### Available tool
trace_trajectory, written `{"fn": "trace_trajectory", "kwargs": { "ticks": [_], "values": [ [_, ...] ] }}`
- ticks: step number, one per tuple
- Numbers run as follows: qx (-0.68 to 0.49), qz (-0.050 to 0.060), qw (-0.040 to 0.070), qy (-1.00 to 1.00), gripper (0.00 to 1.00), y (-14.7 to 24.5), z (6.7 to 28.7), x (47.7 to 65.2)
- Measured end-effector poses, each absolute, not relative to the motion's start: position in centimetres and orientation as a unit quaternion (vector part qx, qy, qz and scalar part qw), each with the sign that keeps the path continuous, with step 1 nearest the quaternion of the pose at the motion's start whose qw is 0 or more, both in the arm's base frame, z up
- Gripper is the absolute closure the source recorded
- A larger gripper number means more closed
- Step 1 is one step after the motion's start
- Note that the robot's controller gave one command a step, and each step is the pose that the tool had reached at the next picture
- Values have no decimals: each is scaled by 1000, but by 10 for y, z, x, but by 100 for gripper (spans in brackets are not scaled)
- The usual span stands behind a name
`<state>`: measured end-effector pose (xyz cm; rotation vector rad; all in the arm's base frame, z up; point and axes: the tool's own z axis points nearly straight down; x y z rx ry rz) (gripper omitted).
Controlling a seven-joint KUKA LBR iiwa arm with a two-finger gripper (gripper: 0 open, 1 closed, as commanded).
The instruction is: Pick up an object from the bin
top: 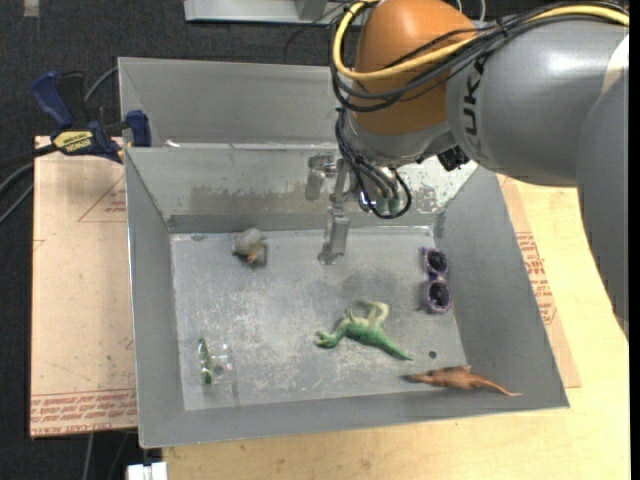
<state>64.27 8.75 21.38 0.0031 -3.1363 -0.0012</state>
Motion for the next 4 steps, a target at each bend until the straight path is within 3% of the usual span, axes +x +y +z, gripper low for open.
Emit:
{"fn": "trace_trajectory", "kwargs": {
  "ticks": [1, 2, 3, 4],
  "values": [
    [0, -1, -1, -1000, 0, 87, 219, 644],
    [-31, -2, 0, -1000, 0, 158, 74, 656],
    [-38, -2, -4, -999, 0, 161, 161, 658],
    [-30, -2, 1, -1000, 0, 159, 73, 655]
  ]
}}
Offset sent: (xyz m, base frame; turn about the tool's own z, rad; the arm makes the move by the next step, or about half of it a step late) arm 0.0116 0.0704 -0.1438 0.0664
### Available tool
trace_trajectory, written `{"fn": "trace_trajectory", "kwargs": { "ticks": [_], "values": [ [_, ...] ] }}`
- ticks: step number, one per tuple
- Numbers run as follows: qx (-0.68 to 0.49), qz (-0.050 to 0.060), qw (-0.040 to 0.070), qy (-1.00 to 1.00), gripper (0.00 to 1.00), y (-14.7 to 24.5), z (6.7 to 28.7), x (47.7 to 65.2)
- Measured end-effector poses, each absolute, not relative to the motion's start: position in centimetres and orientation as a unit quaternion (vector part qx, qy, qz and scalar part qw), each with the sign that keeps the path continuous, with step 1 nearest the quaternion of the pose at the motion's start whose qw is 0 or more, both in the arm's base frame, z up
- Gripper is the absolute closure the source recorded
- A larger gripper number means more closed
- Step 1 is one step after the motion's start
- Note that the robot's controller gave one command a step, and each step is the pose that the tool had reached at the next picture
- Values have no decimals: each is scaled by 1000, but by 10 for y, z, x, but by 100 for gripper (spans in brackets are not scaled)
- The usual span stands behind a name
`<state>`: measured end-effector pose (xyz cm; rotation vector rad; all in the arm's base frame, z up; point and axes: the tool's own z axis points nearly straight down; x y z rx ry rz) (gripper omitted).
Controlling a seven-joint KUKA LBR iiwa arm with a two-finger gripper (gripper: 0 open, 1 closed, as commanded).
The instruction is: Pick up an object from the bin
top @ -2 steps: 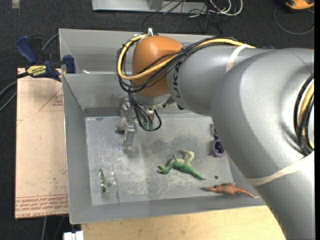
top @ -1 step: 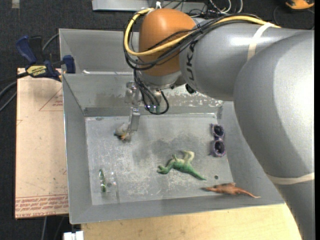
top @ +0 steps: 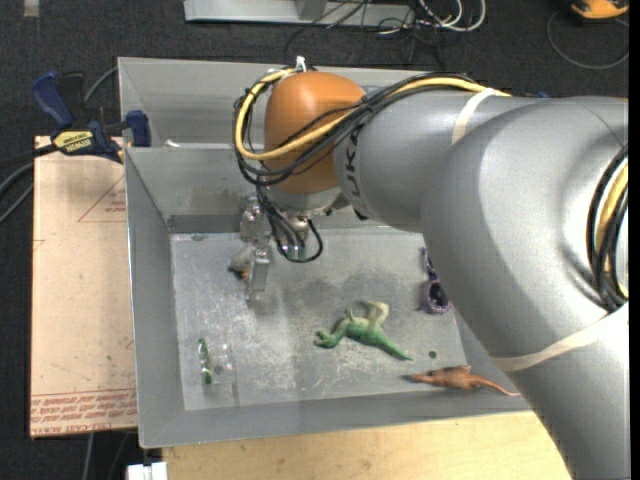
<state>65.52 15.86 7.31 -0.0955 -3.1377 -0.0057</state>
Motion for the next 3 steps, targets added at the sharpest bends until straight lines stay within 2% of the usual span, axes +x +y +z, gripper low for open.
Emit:
{"fn": "trace_trajectory", "kwargs": {
  "ticks": [1, 2, 3],
  "values": [
    [-65, -4, 0, -998, 0, 157, 71, 653],
    [-31, -2, 0, -1000, 100, 159, 73, 656],
    [-31, -2, 0, -1000, 100, 159, 73, 656]
  ]
}}
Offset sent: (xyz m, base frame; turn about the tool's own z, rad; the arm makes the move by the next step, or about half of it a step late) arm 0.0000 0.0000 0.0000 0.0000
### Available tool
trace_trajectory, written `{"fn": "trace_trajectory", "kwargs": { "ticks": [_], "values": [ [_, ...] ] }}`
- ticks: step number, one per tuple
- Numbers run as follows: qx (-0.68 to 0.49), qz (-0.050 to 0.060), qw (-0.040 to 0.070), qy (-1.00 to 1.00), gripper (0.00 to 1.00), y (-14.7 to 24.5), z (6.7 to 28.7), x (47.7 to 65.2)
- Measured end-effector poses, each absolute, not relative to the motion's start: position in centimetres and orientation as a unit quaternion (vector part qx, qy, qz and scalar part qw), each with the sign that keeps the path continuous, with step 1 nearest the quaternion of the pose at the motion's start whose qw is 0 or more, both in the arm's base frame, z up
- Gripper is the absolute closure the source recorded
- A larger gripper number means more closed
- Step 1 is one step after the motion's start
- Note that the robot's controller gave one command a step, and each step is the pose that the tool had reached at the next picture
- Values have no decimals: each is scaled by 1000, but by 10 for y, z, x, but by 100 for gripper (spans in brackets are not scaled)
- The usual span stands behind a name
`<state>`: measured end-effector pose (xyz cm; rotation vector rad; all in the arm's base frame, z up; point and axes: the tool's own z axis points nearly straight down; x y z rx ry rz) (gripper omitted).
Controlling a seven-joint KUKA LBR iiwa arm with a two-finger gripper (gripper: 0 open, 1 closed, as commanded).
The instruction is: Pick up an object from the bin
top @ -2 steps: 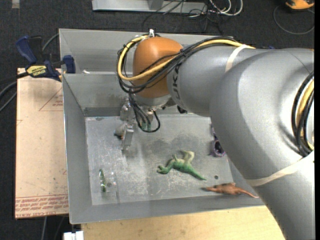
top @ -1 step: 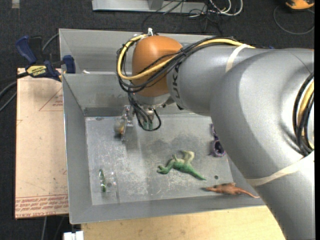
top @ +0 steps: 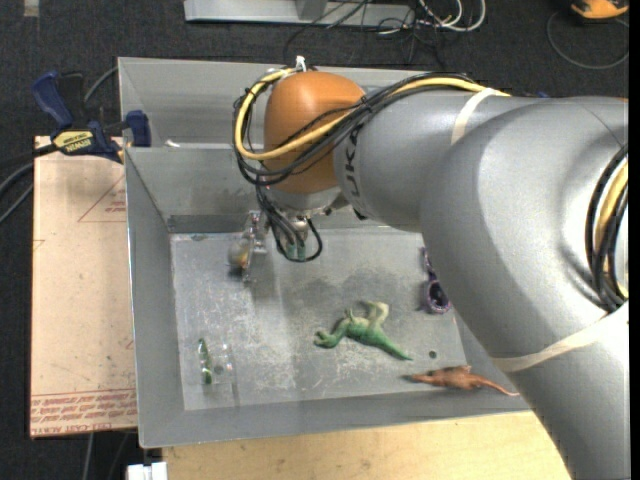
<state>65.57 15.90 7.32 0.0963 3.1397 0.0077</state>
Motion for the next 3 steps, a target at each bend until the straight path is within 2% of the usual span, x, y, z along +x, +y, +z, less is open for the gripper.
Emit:
{"fn": "trace_trajectory", "kwargs": {
  "ticks": [1, 2, 3],
  "values": [
    [31, 2, -2, 1000, 100, 159, 76, 654],
    [31, 2, -4, 1000, 100, 158, 95, 653],
    [31, 3, 0, 1000, 100, 159, 117, 656]
  ]
}}
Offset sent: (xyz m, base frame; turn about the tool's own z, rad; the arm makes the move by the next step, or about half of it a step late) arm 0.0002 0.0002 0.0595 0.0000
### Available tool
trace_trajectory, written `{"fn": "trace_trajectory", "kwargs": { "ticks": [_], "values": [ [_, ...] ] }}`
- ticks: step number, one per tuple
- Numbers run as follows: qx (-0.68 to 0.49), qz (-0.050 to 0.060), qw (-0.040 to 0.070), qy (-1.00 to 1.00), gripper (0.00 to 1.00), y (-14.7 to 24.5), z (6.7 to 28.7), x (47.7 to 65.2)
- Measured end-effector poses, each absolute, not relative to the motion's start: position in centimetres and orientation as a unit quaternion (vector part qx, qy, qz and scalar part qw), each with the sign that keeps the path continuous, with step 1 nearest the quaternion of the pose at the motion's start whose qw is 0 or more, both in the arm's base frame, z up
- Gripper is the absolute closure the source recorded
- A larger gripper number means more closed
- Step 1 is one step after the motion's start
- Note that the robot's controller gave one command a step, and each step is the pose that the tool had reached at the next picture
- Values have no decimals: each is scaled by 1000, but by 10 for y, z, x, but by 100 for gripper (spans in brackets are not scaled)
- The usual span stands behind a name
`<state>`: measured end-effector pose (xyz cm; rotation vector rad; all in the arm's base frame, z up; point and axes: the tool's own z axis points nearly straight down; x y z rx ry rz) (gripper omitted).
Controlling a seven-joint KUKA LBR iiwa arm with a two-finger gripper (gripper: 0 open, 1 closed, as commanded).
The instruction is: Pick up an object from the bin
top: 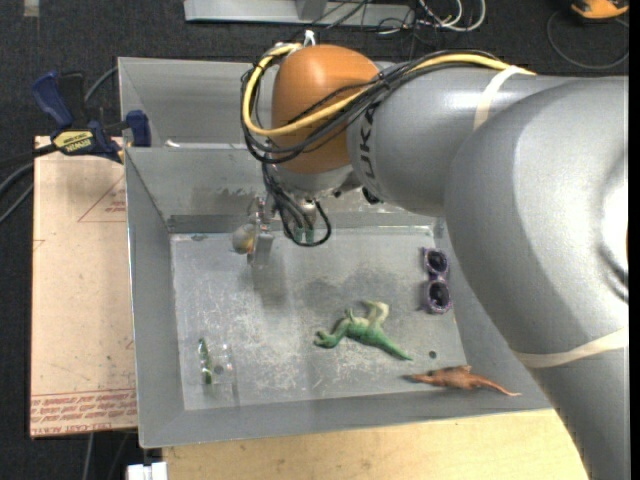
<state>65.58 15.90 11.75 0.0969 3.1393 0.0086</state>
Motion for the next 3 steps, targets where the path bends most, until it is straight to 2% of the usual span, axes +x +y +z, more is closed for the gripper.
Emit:
{"fn": "trace_trajectory", "kwargs": {
  "ticks": [3],
  "values": [
    [31, 3, 1, 1000, 100, 159, 148, 656]
  ]
}}
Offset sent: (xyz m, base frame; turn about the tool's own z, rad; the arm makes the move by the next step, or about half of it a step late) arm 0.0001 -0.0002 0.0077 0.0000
